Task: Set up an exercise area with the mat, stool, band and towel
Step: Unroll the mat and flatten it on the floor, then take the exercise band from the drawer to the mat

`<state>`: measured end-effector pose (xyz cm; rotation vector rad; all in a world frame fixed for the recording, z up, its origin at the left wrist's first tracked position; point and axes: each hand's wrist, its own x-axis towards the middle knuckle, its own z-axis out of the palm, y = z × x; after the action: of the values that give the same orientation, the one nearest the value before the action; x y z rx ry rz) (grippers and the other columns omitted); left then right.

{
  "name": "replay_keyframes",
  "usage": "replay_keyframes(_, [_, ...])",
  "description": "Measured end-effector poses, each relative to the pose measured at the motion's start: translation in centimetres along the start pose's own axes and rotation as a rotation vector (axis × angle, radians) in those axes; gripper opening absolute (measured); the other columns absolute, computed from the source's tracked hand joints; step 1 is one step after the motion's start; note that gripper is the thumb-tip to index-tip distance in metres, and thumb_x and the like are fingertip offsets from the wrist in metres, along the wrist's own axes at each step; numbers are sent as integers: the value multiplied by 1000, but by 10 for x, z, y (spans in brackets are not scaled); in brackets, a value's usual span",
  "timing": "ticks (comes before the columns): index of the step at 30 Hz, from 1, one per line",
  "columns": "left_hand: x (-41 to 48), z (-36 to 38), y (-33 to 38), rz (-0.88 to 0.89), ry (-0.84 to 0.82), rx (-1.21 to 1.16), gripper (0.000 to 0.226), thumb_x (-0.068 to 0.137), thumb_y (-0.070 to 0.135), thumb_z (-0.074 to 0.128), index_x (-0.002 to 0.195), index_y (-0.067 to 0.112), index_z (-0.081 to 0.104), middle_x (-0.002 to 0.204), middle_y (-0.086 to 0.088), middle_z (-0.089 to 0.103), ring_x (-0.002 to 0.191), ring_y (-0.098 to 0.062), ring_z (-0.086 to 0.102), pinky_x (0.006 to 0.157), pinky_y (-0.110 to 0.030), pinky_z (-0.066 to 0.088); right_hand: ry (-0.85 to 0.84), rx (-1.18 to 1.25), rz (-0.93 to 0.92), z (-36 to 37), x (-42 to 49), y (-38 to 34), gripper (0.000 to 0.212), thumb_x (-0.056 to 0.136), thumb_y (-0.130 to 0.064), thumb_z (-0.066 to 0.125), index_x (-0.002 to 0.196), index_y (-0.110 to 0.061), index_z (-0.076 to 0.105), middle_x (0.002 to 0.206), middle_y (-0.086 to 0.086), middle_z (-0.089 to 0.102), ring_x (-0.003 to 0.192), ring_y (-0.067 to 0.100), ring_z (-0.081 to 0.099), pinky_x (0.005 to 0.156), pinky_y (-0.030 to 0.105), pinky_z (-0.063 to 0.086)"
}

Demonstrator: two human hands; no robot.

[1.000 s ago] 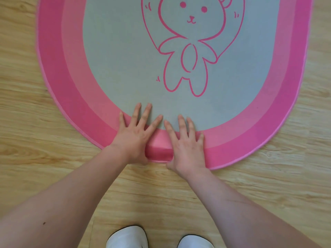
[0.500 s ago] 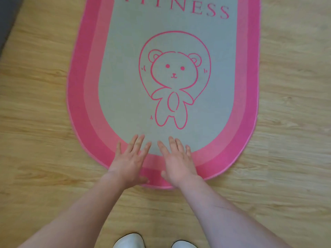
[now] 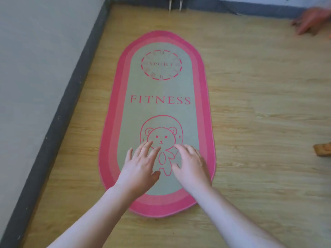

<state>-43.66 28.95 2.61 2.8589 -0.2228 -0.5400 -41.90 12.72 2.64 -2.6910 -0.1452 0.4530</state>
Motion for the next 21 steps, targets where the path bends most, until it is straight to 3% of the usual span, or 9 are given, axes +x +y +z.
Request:
replay_keyframes(11, [-103, -211, 70, 116, 143, 64, 71, 89, 47, 53, 149, 30, 21, 156, 4, 22, 143, -18, 21, 118, -41, 14, 163, -57, 9, -217, -115, -61, 46, 87, -24, 55, 133, -26, 53, 131, -4, 56, 121, 20, 49, 102, 29, 37])
replay_keyframes(16, [-149, -260, 111, 231, 218, 86, 68, 89, 46, 52, 149, 31, 22, 155, 5, 23, 142, -17, 22, 117, -36, 16, 277, -22, -3, -276, -186, -69, 42, 86, -25, 58, 127, -27, 58, 129, -9, 57, 120, 16, 50, 99, 27, 39])
replay_keyframes(21, [-163, -276, 183, 418, 240, 105, 68, 90, 45, 50, 149, 32, 19, 155, 7, 21, 141, -16, 24, 116, -35, 16, 328, -49, 42, -319, -251, -41, 46, 89, -26, 54, 135, -31, 50, 136, -12, 51, 126, 12, 44, 103, 26, 36])
